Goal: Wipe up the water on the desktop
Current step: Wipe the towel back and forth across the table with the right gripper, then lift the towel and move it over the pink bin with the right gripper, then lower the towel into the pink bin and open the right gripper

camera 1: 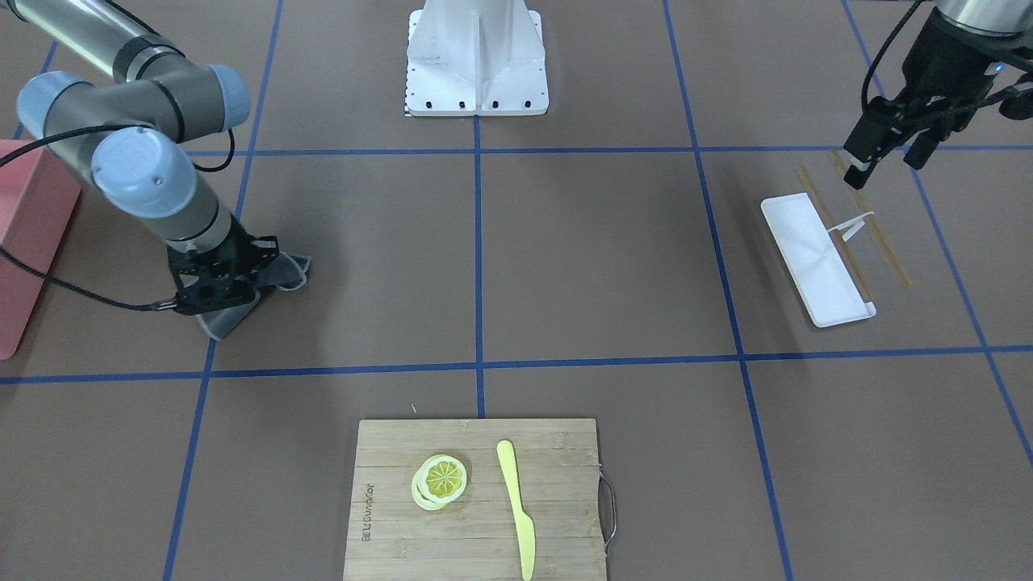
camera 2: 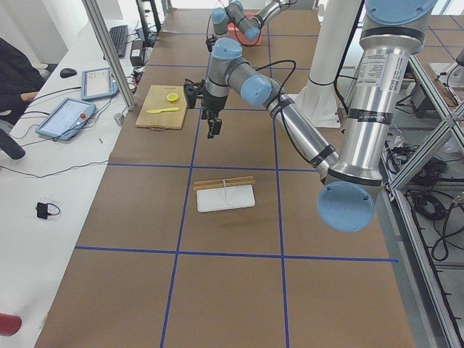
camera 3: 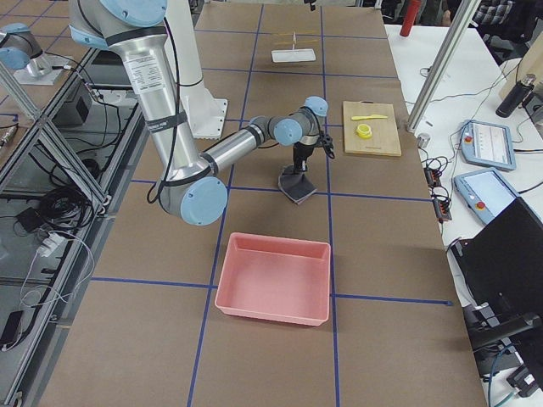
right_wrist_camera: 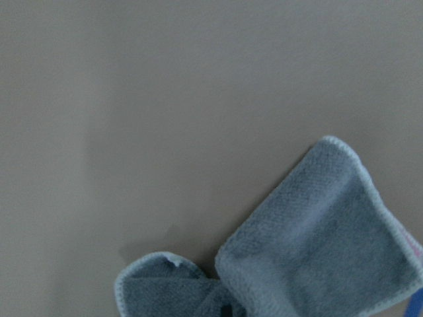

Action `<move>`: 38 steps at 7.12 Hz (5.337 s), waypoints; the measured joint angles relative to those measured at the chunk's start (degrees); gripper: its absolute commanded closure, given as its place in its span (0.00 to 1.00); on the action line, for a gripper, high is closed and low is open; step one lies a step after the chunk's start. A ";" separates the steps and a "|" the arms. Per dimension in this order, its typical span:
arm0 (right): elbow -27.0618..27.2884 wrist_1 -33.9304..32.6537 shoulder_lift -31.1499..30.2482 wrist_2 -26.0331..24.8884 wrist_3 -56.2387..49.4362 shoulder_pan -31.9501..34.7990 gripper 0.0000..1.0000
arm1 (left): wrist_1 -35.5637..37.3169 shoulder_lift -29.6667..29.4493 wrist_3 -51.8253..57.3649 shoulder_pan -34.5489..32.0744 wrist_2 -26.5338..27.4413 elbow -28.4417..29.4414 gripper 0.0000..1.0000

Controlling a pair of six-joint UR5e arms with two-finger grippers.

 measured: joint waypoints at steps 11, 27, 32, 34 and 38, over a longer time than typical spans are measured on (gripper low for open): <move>20.72 0.31 -11.18 1.86 23.16 -21.03 1.00 | -0.82 4.66 29.11 -13.35 -0.60 7.26 0.02; 13.45 -7.68 -2.22 8.46 -0.92 18.80 1.00 | -0.85 4.01 29.48 -13.49 -2.46 9.12 0.02; 24.42 -32.81 -17.13 6.39 -37.98 36.78 1.00 | -0.86 4.21 29.48 -13.57 -2.55 8.22 0.02; 23.65 -33.05 -23.55 4.88 -44.80 39.39 0.01 | -0.86 4.54 29.48 -13.57 -2.53 8.38 0.02; 18.44 -27.23 -25.55 4.81 -45.30 40.18 0.00 | -0.80 5.52 32.08 -13.73 -2.39 10.57 0.02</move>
